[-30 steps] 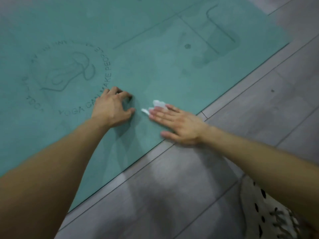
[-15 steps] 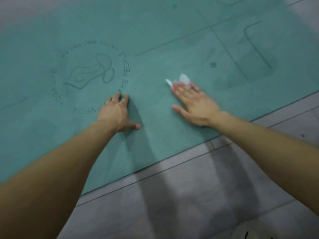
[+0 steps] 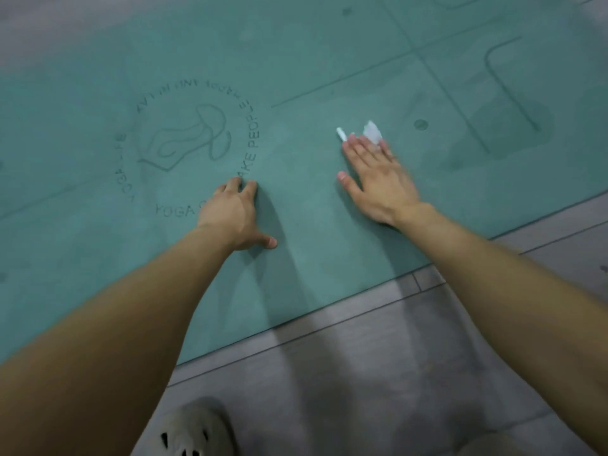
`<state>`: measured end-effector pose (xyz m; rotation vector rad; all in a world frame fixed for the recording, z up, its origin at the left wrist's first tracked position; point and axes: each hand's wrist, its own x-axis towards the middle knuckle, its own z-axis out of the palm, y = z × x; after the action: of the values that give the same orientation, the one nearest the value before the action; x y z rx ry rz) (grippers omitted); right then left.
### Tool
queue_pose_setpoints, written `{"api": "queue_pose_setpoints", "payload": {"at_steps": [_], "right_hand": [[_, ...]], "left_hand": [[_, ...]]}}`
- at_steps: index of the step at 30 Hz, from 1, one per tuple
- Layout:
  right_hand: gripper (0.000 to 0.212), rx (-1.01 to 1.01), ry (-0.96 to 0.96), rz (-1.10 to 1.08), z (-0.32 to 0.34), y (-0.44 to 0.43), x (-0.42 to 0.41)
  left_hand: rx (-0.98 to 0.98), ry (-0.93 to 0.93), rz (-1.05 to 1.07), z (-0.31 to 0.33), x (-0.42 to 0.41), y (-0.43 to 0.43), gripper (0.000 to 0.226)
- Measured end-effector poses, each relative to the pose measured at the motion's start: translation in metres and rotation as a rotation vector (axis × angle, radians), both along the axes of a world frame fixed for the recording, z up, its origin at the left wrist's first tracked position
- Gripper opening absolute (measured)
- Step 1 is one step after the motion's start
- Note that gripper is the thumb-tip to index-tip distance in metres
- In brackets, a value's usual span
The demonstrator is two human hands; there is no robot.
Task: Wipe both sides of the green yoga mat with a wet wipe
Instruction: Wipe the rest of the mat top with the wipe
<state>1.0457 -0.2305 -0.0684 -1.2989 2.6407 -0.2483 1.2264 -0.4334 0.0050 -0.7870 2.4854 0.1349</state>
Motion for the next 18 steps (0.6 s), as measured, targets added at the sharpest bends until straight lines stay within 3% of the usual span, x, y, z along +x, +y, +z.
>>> {"api": "queue_pose_setpoints", "payload": {"at_steps": [1,5,9,11,15,18], "right_hand": [[0.080,-0.017,0.004,0.003,0.001,-0.006,0.005],[0.072,-0.086,0.025,0.353,0.002,-0.022,0.027],[0.078,-0.040,-0.005,0.126,0.001,-0.034,0.020],[0.084,-0.016,-0.023,0.125,-0.005,-0.038,0.027],[0.078,-0.015,0.026,0.331,-0.005,-0.032,-0.005],[0.079,0.000,0.035,0.123,-0.005,-0.039,-0.073]], "left_hand": [[-0.018,0.002,-0.006,0.002,-0.002,0.000,0.136],[-0.019,0.030,-0.053,0.011,-0.009,-0.014,0.117],[0.028,0.068,-0.022,0.020,-0.026,-0.036,0.092],[0.001,0.100,0.017,0.016,-0.040,-0.047,0.111],[0.063,-0.005,0.089,0.001,-0.073,-0.069,0.175],[0.060,-0.068,0.052,-0.007,-0.088,-0.080,0.181]]}}
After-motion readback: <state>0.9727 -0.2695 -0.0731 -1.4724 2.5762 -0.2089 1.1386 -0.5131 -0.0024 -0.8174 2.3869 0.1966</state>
